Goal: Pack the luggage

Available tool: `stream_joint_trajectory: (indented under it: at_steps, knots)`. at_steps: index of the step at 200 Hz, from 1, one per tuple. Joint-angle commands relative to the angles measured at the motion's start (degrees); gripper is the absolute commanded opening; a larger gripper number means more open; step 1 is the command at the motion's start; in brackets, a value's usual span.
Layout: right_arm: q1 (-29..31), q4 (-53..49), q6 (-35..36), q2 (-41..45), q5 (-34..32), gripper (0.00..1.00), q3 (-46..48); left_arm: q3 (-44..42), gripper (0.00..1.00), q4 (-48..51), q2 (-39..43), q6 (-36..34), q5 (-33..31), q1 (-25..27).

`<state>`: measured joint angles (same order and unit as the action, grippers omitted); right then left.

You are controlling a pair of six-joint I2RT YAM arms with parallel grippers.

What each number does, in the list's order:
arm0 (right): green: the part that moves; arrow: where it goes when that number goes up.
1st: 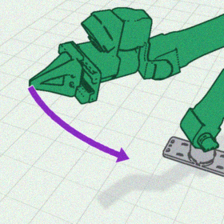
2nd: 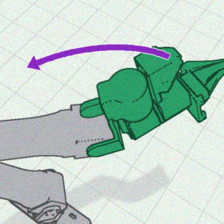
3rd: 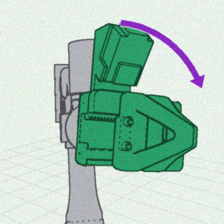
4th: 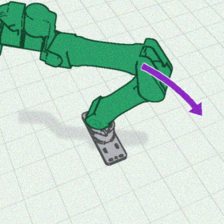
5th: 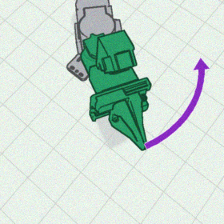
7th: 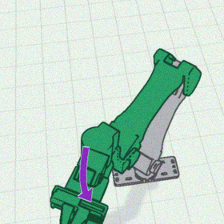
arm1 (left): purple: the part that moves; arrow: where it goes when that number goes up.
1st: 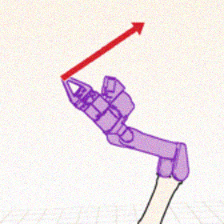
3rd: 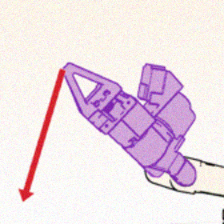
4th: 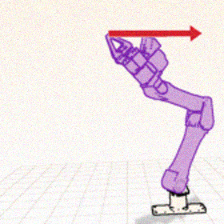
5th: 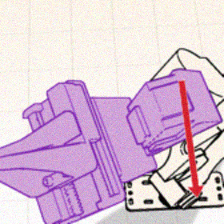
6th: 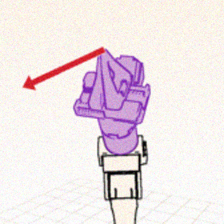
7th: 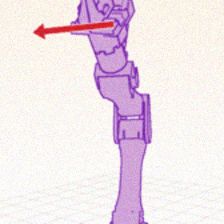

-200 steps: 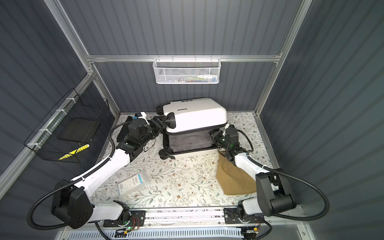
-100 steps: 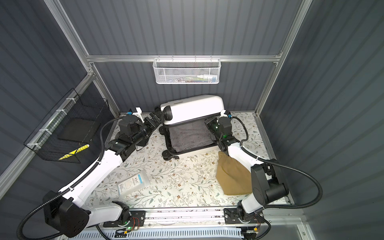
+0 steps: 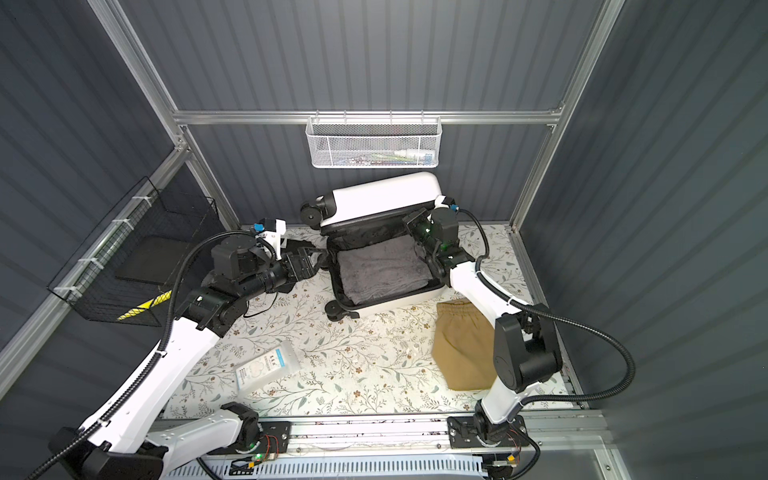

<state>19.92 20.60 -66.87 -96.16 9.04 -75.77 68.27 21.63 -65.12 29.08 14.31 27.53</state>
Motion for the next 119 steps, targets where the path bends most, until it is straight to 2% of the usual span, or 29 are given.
stream_joint_trajectory:
  at_steps: [1, 27, 72, 119]
  knots:
    - [0.6, -4.6, 2.3, -1.0, 2.7, 0.00, -3.4, -0.4, 1.00, 4.7, -3.6, -9.8, 1.6, 7.1]
    - [0.6, -8.8, 4.5, -1.7, 3.2, 0.00, -6.2, 1.0, 1.00, 5.5, -10.4, -12.9, -0.2, 12.5]
    - [0.6, -15.6, 7.8, -3.2, 4.1, 0.00, -11.3, 5.7, 1.00, 4.1, -21.7, -15.7, -0.1, 13.1]
    - [0.6, -19.8, 9.4, -4.5, 4.5, 0.00, -15.1, 16.0, 1.00, 10.0, -33.1, -21.4, 1.4, 13.9]
